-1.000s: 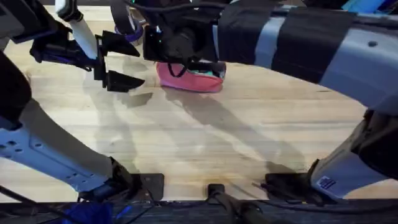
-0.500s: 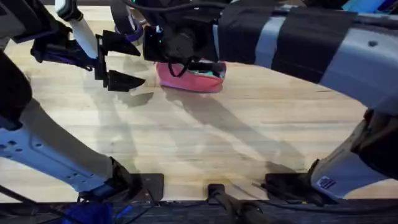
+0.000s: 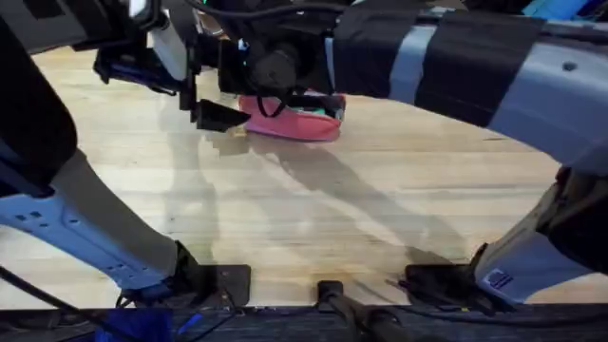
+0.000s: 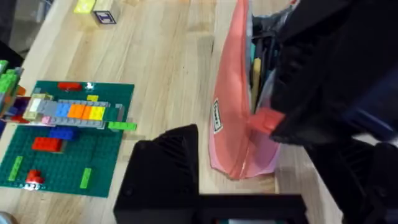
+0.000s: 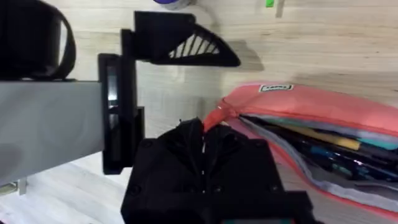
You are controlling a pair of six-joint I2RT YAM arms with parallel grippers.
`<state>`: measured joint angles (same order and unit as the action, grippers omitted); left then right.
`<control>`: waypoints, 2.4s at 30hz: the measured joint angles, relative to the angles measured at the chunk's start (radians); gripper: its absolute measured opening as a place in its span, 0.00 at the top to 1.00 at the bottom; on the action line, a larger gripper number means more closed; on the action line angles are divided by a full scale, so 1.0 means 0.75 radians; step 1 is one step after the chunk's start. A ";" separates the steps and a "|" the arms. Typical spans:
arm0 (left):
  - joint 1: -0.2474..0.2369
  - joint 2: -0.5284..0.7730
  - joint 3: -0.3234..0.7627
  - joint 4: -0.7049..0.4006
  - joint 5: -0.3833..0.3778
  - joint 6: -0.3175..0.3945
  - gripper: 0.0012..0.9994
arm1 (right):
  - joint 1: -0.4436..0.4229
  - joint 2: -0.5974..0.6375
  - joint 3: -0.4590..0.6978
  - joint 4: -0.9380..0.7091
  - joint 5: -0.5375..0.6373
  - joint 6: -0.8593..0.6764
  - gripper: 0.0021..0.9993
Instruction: Unzip the bag, pick up the pens from the table one at a time and place them inside, then zip the bag closed.
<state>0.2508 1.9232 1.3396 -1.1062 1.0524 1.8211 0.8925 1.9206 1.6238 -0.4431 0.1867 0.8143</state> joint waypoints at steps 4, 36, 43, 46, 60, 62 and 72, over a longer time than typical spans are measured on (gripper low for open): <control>-0.045 0.000 0.000 0.069 -0.039 -0.098 0.01 | 0.000 0.000 0.000 0.000 0.000 0.000 0.97; -0.089 0.000 0.000 0.086 -0.156 -0.190 0.96 | -0.183 -0.012 0.000 -0.219 -0.075 -0.307 0.97; -0.088 0.000 0.000 0.079 -0.158 -0.190 0.96 | -0.395 -0.036 0.000 -0.402 -0.104 -0.492 0.97; -0.088 0.000 0.000 0.069 -0.158 -0.190 0.96 | -0.496 -0.036 0.000 -0.445 -0.108 -0.520 0.97; -0.086 0.000 0.000 0.054 -0.159 -0.189 0.96 | -0.561 -0.153 0.000 -0.399 -0.171 -0.654 0.97; -0.086 0.000 0.000 0.054 -0.159 -0.190 0.96 | -0.548 -0.164 0.000 -0.381 -0.184 -0.669 0.96; -0.086 0.000 0.000 0.054 -0.159 -0.190 0.96 | -0.422 -0.164 0.000 -0.182 -0.440 -0.683 0.00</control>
<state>0.1860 1.9232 1.3396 -1.0660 0.9333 1.6787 0.5756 1.7974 1.6238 -0.5794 -0.1435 0.3018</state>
